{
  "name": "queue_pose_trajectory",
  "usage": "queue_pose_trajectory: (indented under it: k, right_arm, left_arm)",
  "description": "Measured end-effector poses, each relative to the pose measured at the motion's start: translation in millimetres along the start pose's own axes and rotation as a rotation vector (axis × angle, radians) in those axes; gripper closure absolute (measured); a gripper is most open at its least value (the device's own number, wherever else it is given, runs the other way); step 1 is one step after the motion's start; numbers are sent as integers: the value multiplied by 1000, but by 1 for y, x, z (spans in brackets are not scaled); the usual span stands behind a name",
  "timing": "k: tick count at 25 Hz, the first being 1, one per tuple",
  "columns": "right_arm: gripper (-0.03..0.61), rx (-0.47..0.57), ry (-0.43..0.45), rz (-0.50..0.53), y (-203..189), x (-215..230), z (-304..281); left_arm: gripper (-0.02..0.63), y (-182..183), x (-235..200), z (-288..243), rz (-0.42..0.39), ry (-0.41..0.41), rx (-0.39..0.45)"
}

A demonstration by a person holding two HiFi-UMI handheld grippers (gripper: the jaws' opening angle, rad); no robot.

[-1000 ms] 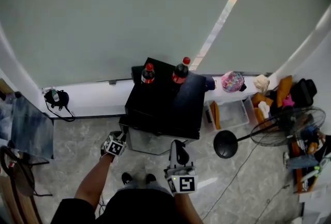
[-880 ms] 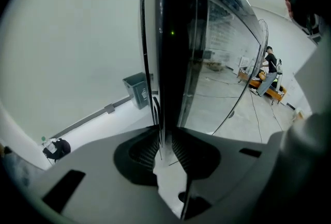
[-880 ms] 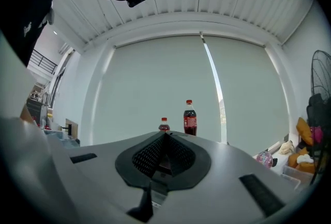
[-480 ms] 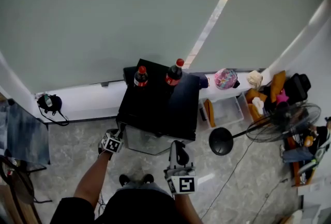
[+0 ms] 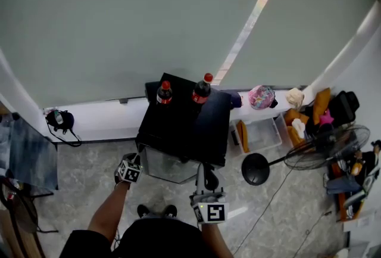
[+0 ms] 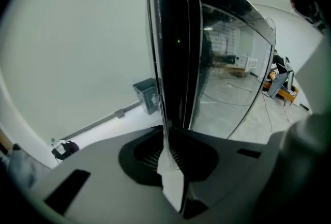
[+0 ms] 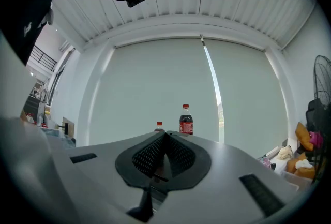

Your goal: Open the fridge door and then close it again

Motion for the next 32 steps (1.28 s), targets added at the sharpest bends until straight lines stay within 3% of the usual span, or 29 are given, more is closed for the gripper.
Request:
queue_pose_trajectory:
  k: [5,11,17,20,25,32]
  right_arm:
    - [569,14,37,-6,1,-6,-2]
    - [569,9,83,-29,-3,-13,-5]
    - [569,17,119,-28,-4,-19,-13]
    - [569,31,129,-29,0,-20,-15]
    - [569,34,135,-40,1,-18,-16]
    - [571,22,71,-16,3,-10,-16]
  left_arm:
    - [606,1,-7,36,66,76,144]
    - [606,45,-10,130,171,155,398]
    - [606,83,0,212,111,231,625]
    - [606,98,2,255,119,250,722]
    - [606,112,6,300,131,289,811]
    - [606,116,14,306,121,277,853]
Point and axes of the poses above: the fingertips, and each gripper's own axes: z backward along the fingers, x to its right, y out of its top, the point moved 5 cm from there along z, backward along the fingers, and after that the axes turned 6 degrees about -x, right-handed, at the moved point
